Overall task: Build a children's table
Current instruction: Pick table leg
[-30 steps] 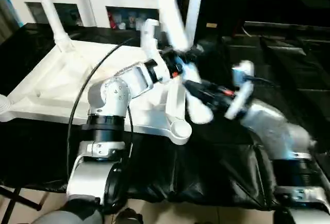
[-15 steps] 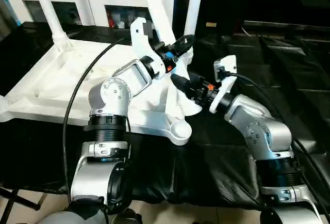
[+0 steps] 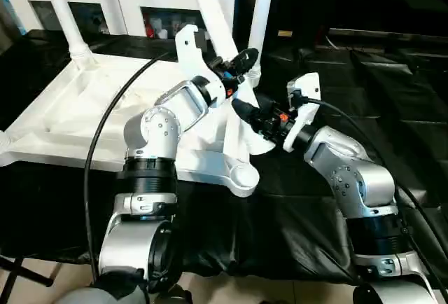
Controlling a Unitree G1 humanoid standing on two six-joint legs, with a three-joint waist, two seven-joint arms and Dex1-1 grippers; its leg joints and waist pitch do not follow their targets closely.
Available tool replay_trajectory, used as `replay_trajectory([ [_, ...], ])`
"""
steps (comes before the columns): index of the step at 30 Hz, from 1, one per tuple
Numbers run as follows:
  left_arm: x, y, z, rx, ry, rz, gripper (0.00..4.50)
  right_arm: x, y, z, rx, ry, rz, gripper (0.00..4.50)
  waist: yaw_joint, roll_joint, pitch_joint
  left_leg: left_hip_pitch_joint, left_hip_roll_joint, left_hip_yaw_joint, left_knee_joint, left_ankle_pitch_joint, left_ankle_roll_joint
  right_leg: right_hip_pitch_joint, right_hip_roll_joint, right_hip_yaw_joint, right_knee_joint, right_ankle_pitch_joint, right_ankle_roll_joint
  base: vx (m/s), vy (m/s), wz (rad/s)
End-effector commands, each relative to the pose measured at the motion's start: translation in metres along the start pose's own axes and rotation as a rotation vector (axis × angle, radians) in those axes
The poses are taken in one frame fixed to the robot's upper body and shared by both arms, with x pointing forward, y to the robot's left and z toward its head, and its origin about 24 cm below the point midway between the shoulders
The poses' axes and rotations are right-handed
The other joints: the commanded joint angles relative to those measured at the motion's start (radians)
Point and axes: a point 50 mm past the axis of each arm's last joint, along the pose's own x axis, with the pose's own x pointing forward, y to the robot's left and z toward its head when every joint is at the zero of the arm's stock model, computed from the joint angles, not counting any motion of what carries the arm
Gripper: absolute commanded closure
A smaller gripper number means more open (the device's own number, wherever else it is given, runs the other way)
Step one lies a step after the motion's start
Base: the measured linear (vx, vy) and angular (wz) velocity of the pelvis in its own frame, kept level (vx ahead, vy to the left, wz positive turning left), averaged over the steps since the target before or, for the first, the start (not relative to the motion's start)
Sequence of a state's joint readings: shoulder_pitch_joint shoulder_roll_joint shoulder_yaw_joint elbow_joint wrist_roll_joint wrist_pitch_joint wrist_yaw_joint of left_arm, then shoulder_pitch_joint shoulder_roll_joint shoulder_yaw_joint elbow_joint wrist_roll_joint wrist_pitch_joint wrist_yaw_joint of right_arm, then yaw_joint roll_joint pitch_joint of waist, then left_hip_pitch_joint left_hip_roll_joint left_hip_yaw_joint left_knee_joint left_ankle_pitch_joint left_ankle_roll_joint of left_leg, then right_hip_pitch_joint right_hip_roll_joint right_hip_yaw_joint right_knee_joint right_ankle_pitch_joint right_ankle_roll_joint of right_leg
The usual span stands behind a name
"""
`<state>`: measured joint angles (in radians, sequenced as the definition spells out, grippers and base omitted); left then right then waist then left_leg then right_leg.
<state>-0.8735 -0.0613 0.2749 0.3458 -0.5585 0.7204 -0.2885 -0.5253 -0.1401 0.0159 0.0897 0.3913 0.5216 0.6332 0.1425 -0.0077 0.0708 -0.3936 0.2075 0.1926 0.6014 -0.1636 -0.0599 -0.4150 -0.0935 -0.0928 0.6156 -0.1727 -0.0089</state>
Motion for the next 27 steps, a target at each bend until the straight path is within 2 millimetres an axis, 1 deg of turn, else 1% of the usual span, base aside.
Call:
replay_trajectory([
  [1, 0.004, -0.013, 0.002, 0.053, 0.007, -0.089, 2.63, 0.005, 0.008, 0.009, -0.001, -0.006, 0.082, 1.61, -0.002, -0.011, -0.09, 0.02, 0.019, -0.013, -0.063, -0.112, 0.028, 0.064, -0.053, 0.048, -0.066, -0.134, -0.159, 0.0, 0.0, 0.0],
  [4, -0.003, -0.016, 0.005, 0.083, 0.037, -0.244, 2.64, -0.002, 0.005, 0.009, 0.034, 0.03, 0.179, 1.46, -0.001, -0.008, -0.09, 0.021, 0.019, -0.012, -0.062, -0.11, 0.027, 0.065, -0.053, 0.049, -0.062, -0.112, -0.172, 0.0, 0.0, 0.0],
  [5, -0.004, -0.016, 0.005, 0.089, 0.043, -0.268, 2.64, -0.004, 0.004, 0.009, 0.038, 0.037, 0.194, 1.46, -0.001, -0.009, -0.09, 0.022, 0.019, -0.011, -0.062, -0.115, 0.029, 0.065, -0.053, 0.049, -0.063, -0.114, -0.176, 0.0, 0.0, 0.0],
  [7, -0.01, -0.017, 0.006, 0.11, 0.074, -0.357, 2.64, -0.01, 0.001, 0.009, 0.051, 0.068, 0.251, 1.14, 0.002, -0.01, -0.091, 0.023, 0.019, -0.011, -0.062, -0.113, 0.03, 0.067, -0.054, 0.049, -0.061, -0.107, -0.185, 0.0, 0.0, 0.0],
  [8, -0.015, -0.019, 0.006, 0.131, 0.107, -0.451, 2.64, -0.016, 0.001, 0.008, 0.065, 0.111, 0.332, 1.14, 0.002, -0.01, -0.09, 0.022, 0.019, -0.011, -0.061, -0.112, 0.032, 0.068, -0.053, 0.048, -0.059, -0.101, -0.193, 0.0, 0.0, 0.0],
  [9, -0.018, -0.02, 0.006, 0.133, 0.126, -0.497, 2.64, -0.019, 0.001, 0.007, 0.071, 0.132, 0.37, 1.14, 0.002, -0.015, -0.09, 0.022, 0.017, -0.011, -0.061, -0.113, 0.037, 0.07, -0.052, 0.047, -0.06, -0.107, -0.194, 0.0, 0.0, 0.0],
  [10, -0.025, -0.023, 0.005, 0.147, 0.171, -0.597, 2.64, -0.025, 0.001, 0.007, 0.083, 0.172, 0.449, 1.07, 0.002, -0.014, -0.089, 0.022, 0.02, -0.01, -0.06, -0.115, 0.041, 0.069, -0.054, 0.049, -0.058, -0.103, -0.205, 0.0, 0.0, 0.0],
  [11, -0.026, -0.023, 0.005, 0.152, 0.181, -0.616, 2.64, -0.026, 0.002, 0.007, 0.084, 0.179, 0.462, 1.07, 0.003, -0.012, -0.09, 0.021, 0.022, -0.011, -0.06, -0.112, 0.037, 0.07, -0.056, 0.049, -0.054, -0.101, -0.209, 0.0, 0.0, 0.0],
  [12, -0.031, -0.025, 0.003, 0.16, 0.215, -0.679, 2.64, -0.029, 0.003, 0.007, 0.087, 0.194, 0.507, 1.07, 0.002, -0.012, -0.088, 0.02, 0.021, -0.01, -0.06, -0.115, 0.038, 0.068, -0.056, 0.049, -0.057, -0.106, -0.212, 0.0, 0.0, 0.0],
  [13, -0.035, -0.028, 0.001, 0.168, 0.248, -0.733, 2.64, -0.03, 0.005, 0.008, 0.095, 0.204, 0.542, 1.07, 0.003, -0.016, -0.088, 0.022, 0.023, -0.009, -0.06, -0.122, 0.034, 0.067, -0.056, 0.049, -0.056, -0.128, -0.213, 0.0, 0.0, 0.0],
  [15, -0.039, -0.032, -0.001, 0.172, 0.281, -0.796, 2.64, -0.031, 0.006, 0.008, 0.105, 0.213, 0.577, 1.07, 0.002, -0.016, -0.086, 0.02, 0.023, -0.009, -0.062, -0.128, 0.029, 0.068, -0.058, 0.049, -0.057, -0.152, -0.212, 0.0, 0.0, 0.0],
  [16, -0.041, -0.034, -0.002, 0.173, 0.288, -0.817, 2.64, -0.032, 0.007, 0.008, 0.113, 0.217, 0.591, 1.07, 0.003, -0.017, -0.086, 0.024, 0.025, -0.009, -0.062, -0.139, 0.021, 0.065, -0.059, 0.049, -0.059, -0.173, -0.21, 0.0, 0.0, 0.0],
  [18, -0.042, -0.039, -0.003, 0.165, 0.294, -0.866, 2.64, -0.031, 0.009, 0.008, 0.13, 0.223, 0.621, 1.35, 0.002, -0.02, -0.085, 0.023, 0.024, -0.008, -0.062, -0.145, 0.017, 0.065, -0.059, 0.05, -0.062, -0.192, -0.206, 0.0, 0.0, 0.0],
  [20, -0.042, -0.04, -0.003, 0.165, 0.291, -0.883, 2.64, -0.03, 0.01, 0.007, 0.136, 0.226, 0.631, 1.48, 0.003, -0.019, -0.084, 0.025, 0.025, -0.009, -0.063, -0.155, 0.009, 0.064, -0.06, 0.05, -0.065, -0.224, -0.192, 0.0, 0.0, 0.0],
  [21, -0.042, -0.04, -0.003, 0.164, 0.288, -0.888, 2.64, -0.03, 0.01, 0.007, 0.142, 0.226, 0.636, 1.48, 0.002, -0.02, -0.084, 0.025, 0.024, -0.009, -0.063, -0.158, 0.006, 0.063, -0.06, 0.05, -0.067, -0.232, -0.188, 0.0, 0.0, 0.0],
  [22, -0.041, -0.04, -0.002, 0.165, 0.278, -0.887, 2.64, -0.029, 0.011, 0.005, 0.152, 0.229, 0.648, 1.6, 0.002, -0.021, -0.083, 0.026, 0.024, -0.01, -0.064, -0.167, -0.002, 0.062, -0.06, 0.05, -0.07, -0.256, -0.176, 0.0, 0.0, 0.0],
  [23, -0.041, -0.04, -0.002, 0.165, 0.278, -0.887, 2.64, -0.029, 0.011, 0.005, 0.152, 0.229, 0.648, 1.73, 0.002, -0.021, -0.083, 0.026, 0.024, -0.01, -0.064, -0.169, -0.004, 0.062, -0.06, 0.05, -0.07, -0.262, -0.173, 0.0, 0.0, 0.0],
  [24, -0.04, -0.041, -0.002, 0.164, 0.274, -0.889, 2.64, -0.029, 0.012, 0.004, 0.155, 0.231, 0.651, 1.73, 0.002, -0.021, -0.083, 0.026, 0.024, -0.01, -0.064, -0.171, -0.007, 0.062, -0.06, 0.05, -0.071, -0.27, -0.168, 0.0, 0.0, 0.0],
  [25, -0.04, -0.041, -0.002, 0.163, 0.273, -0.895, 2.64, -0.028, 0.013, 0.003, 0.162, 0.235, 0.657, 1.9, 0.002, -0.021, -0.083, 0.027, 0.023, -0.011, -0.065, -0.175, -0.009, 0.062, -0.06, 0.05, -0.073, -0.279, -0.163, 0.0, 0.0, 0.0],
  [26, -0.041, -0.041, -0.002, 0.164, 0.275, -0.901, 2.64, -0.028, 0.013, 0.002, 0.166, 0.238, 0.662, 1.9, 0.002, -0.021, -0.083, 0.027, 0.024, -0.011, -0.066, -0.177, -0.011, 0.062, -0.06, 0.05, -0.073, -0.281, -0.161, 0.0, 0.0, 0.0],
  [27, -0.04, -0.041, -0.001, 0.16, 0.27, -0.905, 2.64, -0.028, 0.014, 0.001, 0.172, 0.24, 0.671, 2.04, 0.002, -0.021, -0.084, 0.028, 0.024, -0.012, -0.066, -0.179, -0.013, 0.062, -0.059, 0.05, -0.073, -0.281, -0.159, 0.0, 0.0, 0.0],
])
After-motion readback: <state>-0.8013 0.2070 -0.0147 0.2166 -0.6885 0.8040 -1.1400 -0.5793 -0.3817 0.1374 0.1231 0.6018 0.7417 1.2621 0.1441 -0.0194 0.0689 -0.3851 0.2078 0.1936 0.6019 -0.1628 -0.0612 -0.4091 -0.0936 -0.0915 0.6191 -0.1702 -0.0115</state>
